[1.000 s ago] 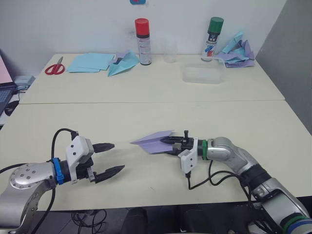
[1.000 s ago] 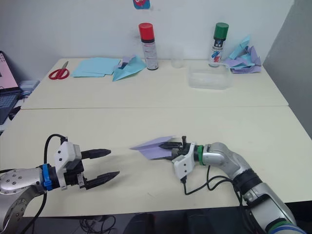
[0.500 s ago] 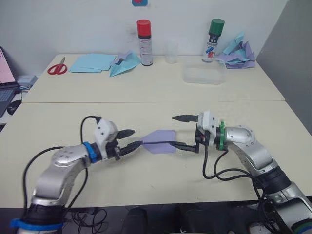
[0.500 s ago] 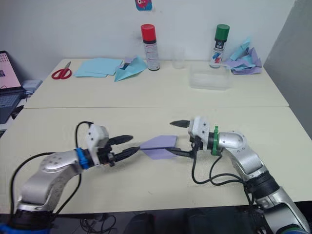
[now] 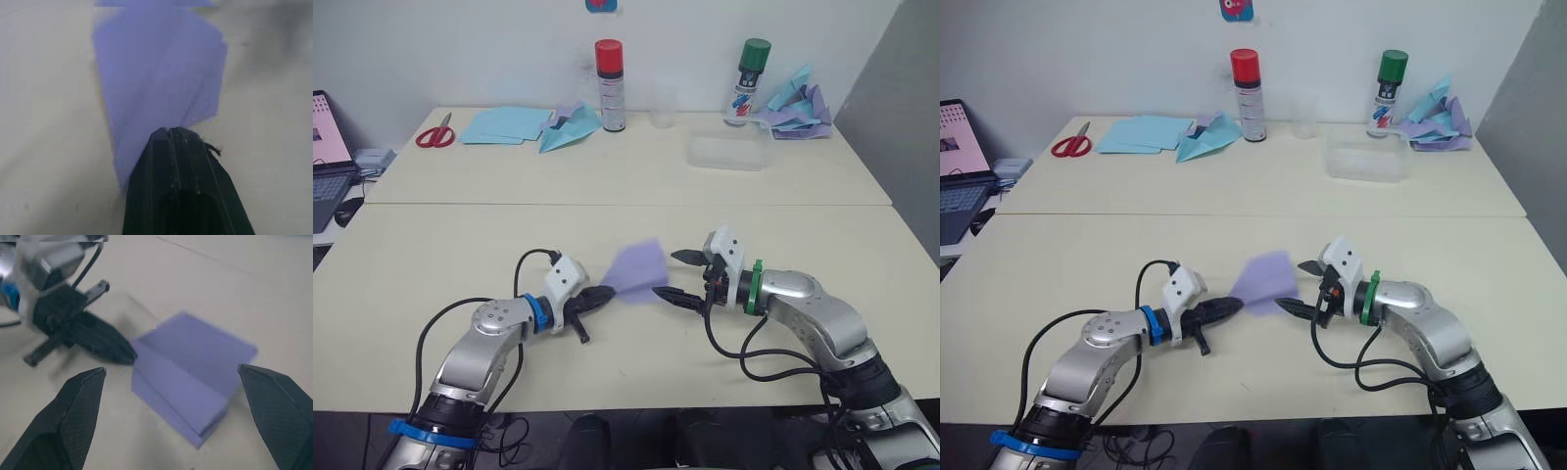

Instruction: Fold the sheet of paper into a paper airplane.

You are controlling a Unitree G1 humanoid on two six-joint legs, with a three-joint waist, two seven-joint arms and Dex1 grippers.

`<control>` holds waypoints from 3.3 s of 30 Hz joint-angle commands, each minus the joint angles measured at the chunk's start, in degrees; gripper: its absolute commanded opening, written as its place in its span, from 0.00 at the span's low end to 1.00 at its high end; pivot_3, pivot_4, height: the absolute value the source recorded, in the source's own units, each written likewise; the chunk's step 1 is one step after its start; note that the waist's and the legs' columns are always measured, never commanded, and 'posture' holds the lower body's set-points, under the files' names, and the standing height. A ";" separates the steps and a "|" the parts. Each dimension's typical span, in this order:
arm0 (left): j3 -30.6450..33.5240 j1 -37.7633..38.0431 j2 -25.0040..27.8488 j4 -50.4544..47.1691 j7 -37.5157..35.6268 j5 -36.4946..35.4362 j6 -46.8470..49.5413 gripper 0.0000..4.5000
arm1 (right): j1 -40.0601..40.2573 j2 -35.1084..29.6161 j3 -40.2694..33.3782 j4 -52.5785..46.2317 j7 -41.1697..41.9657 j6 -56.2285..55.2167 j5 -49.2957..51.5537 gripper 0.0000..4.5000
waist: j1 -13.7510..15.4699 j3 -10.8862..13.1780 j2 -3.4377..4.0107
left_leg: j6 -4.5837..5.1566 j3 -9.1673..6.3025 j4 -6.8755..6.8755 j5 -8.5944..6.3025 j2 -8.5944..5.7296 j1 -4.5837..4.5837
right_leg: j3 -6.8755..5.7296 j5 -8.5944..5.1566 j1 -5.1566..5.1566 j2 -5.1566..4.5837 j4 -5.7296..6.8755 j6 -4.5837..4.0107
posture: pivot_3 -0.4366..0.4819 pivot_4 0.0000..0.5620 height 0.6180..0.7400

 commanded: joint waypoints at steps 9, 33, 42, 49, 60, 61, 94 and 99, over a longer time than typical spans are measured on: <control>-1.64 0.83 1.84 0.74 -3.92 1.28 -1.41 0.01 | -5.82 1.77 -3.95 3.47 -1.88 9.48 2.31 1.00 | -0.05 -0.01 0.02 | 0.01 0.06 -0.05 -0.01 -0.04 -0.03 | 0.04 -0.01 -0.03 0.02 -0.08 0.02 | 0.48 0.27 1.00; 10.34 6.63 7.12 -10.61 -5.44 -7.86 4.63 0.01 | -14.26 12.67 -2.08 22.43 1.60 1.22 -6.05 1.00 | -0.49 0.01 0.04 | 0.01 0.04 -0.07 -0.01 0.03 -0.12 | 0.00 -0.02 -0.19 0.18 -0.05 0.00 | 0.48 0.27 1.00; 12.04 7.57 8.56 -11.40 -5.19 -8.29 5.32 0.01 | -11.63 7.70 2.42 12.17 7.96 9.38 -4.62 1.00 | -0.45 0.01 0.05 | 0.01 0.03 -0.07 -0.01 0.05 -0.13 | 0.01 -0.02 -0.19 0.11 -0.06 0.00 | 0.48 0.27 1.00; 12.18 4.92 9.53 -9.98 -5.36 -8.75 6.01 0.01 | -9.60 4.89 1.83 4.88 8.54 16.65 -1.41 1.00 | -0.44 0.02 0.05 | 0.01 0.02 -0.07 -0.01 0.03 -0.12 | -0.01 -0.02 -0.20 0.12 -0.06 0.00 | 0.48 0.27 1.00; 9.24 -3.97 7.84 -5.16 -5.30 -7.24 5.53 0.01 | -8.78 -0.19 3.41 1.33 9.37 15.90 -2.23 1.00 | -0.39 0.02 0.04 | 0.01 0.04 -0.06 -0.01 -0.04 -0.15 | 0.00 -0.02 -0.20 0.16 -0.09 0.00 | 0.48 0.27 1.00; 8.22 -4.89 7.48 -4.49 -5.09 -6.43 5.24 0.01 | -8.84 -1.32 3.56 1.33 10.12 14.86 -2.73 1.00 | -0.38 0.02 0.04 | 0.01 0.05 -0.06 -0.01 -0.04 -0.15 | 0.01 -0.02 -0.20 0.16 -0.09 0.00 | 0.48 0.27 1.00; -0.70 -3.47 3.98 5.36 -6.52 2.27 0.28 0.01 | -9.33 4.75 -3.84 8.14 1.51 16.66 -2.31 1.00 | -0.21 0.01 0.03 | 0.01 0.03 -0.06 -0.01 -0.02 -0.13 | 0.01 -0.02 -0.21 0.34 -0.05 0.00 | 0.48 0.27 1.00; 0.05 -3.02 3.86 5.06 -5.91 1.74 0.50 0.01 | -9.18 6.33 -2.80 10.53 -0.33 16.43 -3.52 1.00 | -0.24 0.01 0.03 | 0.01 0.04 -0.06 -0.01 -0.02 -0.11 | 0.02 -0.02 -0.21 0.34 -0.03 0.00 | 0.48 0.27 1.00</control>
